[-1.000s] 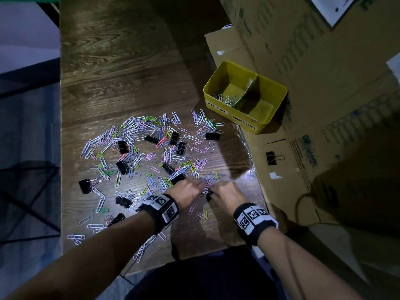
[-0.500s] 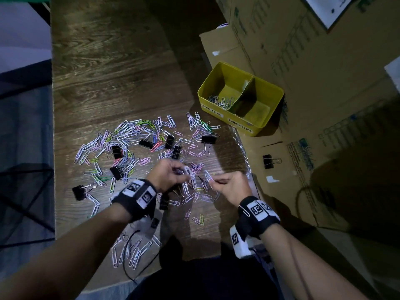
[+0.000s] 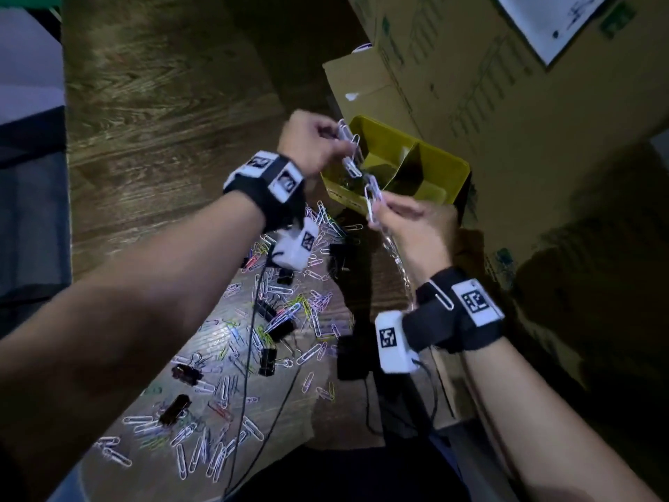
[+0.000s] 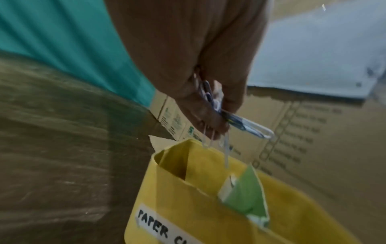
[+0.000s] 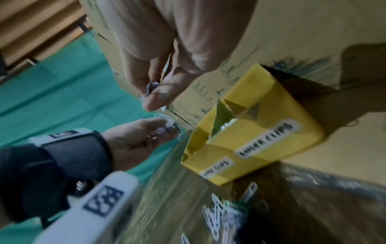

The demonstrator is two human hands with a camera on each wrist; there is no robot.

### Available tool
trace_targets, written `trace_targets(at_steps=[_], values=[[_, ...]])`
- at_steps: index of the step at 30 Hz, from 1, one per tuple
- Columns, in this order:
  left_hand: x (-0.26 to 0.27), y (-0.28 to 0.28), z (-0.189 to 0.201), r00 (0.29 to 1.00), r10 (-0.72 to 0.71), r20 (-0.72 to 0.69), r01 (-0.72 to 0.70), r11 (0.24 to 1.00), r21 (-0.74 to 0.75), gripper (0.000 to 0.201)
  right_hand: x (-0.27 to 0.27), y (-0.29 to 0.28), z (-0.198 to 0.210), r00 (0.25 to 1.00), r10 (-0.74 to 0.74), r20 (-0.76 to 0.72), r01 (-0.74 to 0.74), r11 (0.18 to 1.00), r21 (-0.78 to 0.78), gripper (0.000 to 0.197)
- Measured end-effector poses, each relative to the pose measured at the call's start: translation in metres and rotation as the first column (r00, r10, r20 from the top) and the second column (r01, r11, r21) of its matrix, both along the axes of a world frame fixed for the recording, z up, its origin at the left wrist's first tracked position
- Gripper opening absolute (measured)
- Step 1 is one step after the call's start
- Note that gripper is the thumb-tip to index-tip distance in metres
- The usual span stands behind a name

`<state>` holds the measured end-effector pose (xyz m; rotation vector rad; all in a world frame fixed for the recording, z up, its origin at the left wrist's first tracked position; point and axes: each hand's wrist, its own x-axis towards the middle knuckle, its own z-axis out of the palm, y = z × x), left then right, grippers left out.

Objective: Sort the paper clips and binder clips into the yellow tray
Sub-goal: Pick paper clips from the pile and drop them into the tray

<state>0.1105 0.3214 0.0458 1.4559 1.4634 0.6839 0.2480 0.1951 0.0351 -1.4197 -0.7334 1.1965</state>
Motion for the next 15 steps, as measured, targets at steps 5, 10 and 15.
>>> trace_targets(at_steps=[5, 10, 15], values=[[0.035, 0.016, -0.03, 0.889, -0.049, -0.454, 0.068, 0.997, 0.026, 0.025, 0.018, 0.051, 0.015, 0.974, -0.044, 0.224, 0.045, 0.999, 0.004, 0.022], [0.027, 0.007, -0.037, 0.876, -0.242, -0.417, 0.227, 0.97, -0.086, 0.036, 0.026, 0.096, 0.001, 0.84, 0.167, 0.516, -0.118, 0.985, -0.126, 0.019], [-0.012, -0.028, -0.034, 0.986, -0.096, -0.135, 0.107, 0.991, 0.082, 0.03, 0.018, 0.116, -0.011, 0.539, 0.465, 0.703, -0.327, 0.884, -0.335, 0.029]])
